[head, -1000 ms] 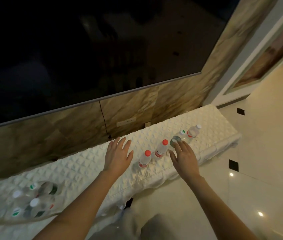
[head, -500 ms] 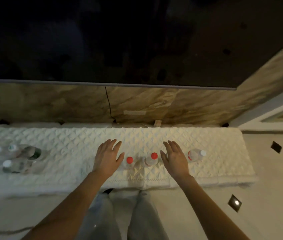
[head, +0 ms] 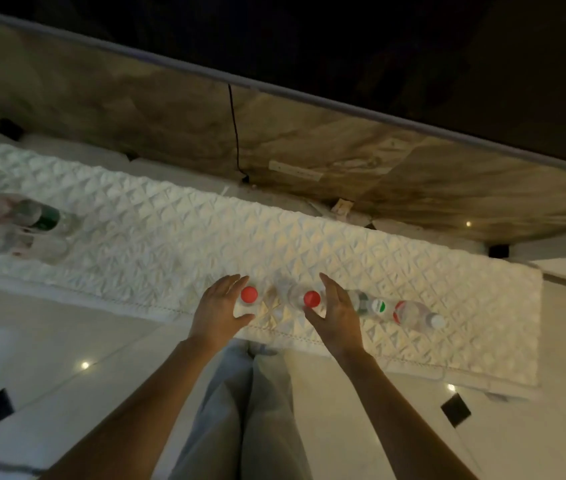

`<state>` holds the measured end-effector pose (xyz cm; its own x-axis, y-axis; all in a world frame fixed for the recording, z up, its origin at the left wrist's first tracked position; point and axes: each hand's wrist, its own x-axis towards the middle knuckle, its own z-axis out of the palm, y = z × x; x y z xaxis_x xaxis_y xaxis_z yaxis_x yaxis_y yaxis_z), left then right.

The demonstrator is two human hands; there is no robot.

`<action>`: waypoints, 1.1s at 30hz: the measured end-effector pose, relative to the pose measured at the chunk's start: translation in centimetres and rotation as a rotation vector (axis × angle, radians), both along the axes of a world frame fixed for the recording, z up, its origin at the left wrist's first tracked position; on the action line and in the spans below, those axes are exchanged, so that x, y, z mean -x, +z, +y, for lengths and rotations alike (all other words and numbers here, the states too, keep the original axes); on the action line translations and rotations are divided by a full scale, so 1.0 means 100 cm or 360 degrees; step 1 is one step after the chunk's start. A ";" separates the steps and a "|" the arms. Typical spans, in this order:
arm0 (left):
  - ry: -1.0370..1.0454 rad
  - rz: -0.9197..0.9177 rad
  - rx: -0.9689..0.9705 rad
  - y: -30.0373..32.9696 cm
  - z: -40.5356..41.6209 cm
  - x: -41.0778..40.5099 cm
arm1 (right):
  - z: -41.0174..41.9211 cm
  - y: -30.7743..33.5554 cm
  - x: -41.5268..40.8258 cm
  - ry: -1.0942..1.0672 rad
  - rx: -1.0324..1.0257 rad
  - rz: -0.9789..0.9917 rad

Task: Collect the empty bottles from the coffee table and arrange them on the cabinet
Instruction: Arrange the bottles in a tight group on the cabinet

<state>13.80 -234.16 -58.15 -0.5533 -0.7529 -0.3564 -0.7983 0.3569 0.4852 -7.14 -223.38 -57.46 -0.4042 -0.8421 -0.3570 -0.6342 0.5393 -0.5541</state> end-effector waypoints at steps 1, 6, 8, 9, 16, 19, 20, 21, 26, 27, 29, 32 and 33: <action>0.0028 0.0034 -0.0028 -0.006 0.000 0.003 | -0.001 -0.006 -0.001 -0.0055 0.0011 -0.0039; 0.0207 0.0218 -0.0077 -0.047 0.003 0.015 | 0.000 -0.045 0.003 -0.0132 0.0107 -0.0160; 0.0254 0.0296 -0.0080 -0.055 0.005 0.015 | 0.001 -0.053 0.004 -0.0117 0.0166 -0.0169; 0.0275 0.0329 -0.0085 -0.058 0.005 0.014 | 0.002 -0.056 0.003 -0.0102 0.0176 -0.0171; 0.0430 0.0489 -0.0031 -0.058 0.008 0.009 | 0.000 -0.058 0.001 0.0045 0.0220 -0.0035; 0.0530 0.0513 -0.0048 -0.050 0.009 0.001 | 0.002 -0.050 -0.004 0.0087 0.0225 -0.0003; 0.0559 0.0521 -0.0060 -0.047 0.010 -0.002 | 0.003 -0.046 -0.006 0.0108 0.0234 0.0007; 0.0585 0.0524 -0.0073 -0.042 0.010 -0.006 | 0.004 -0.041 -0.008 0.0126 0.0237 0.0006; 0.0696 0.0538 -0.0094 -0.005 0.016 -0.032 | 0.005 -0.007 -0.026 0.0161 0.0202 -0.0054; 0.0726 0.0541 -0.0086 0.005 0.017 -0.039 | 0.003 0.001 -0.032 0.0167 0.0189 -0.0062; 0.0770 0.0553 -0.0066 0.022 0.017 -0.056 | 0.000 0.017 -0.046 0.0173 0.0165 -0.0079; 0.0816 0.0578 -0.0054 0.044 0.015 -0.085 | -0.009 0.038 -0.074 0.0163 0.0159 -0.0134; 0.0833 0.0578 -0.0048 0.049 0.013 -0.096 | -0.013 0.043 -0.085 0.0164 0.0161 -0.0152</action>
<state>23.36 -232.90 -53.22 -0.2042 -0.9490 -0.2404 -0.6460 -0.0539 0.7614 1.31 -224.68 -53.15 -0.2823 -0.9110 -0.3007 -0.6253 0.4124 -0.6625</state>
